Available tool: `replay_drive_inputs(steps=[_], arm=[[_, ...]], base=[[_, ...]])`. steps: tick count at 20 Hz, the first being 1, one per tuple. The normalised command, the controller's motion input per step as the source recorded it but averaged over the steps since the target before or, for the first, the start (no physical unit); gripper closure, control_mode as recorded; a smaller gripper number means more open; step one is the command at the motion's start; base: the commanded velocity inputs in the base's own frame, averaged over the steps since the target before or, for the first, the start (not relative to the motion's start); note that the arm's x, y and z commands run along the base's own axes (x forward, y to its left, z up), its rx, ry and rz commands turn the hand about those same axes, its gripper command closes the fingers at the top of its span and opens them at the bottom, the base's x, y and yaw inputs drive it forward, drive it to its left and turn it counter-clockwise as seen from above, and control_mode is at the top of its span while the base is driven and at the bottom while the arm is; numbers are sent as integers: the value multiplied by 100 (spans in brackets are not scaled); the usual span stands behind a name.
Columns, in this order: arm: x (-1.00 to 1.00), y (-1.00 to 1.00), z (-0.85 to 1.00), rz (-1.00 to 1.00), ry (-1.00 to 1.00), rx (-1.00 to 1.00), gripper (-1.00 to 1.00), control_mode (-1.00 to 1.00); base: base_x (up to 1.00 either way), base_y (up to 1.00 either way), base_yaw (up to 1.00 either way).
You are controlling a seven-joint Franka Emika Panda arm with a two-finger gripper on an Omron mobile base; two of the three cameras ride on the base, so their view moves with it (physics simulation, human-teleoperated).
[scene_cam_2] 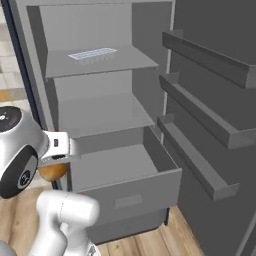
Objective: Place the carrot and potato inside the fridge drawer. Close the drawer after placing the vegetables.
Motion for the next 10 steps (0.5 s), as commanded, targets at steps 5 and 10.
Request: replay_drive_inputs(steps=[5, 10], arm=[[1, 1, -2, -4, 0, 0, 100, -100], [90, -13, -21, -18, 19, 2, 100, -100]], base=[[-5, 46, -14], [0, 0, 0]])
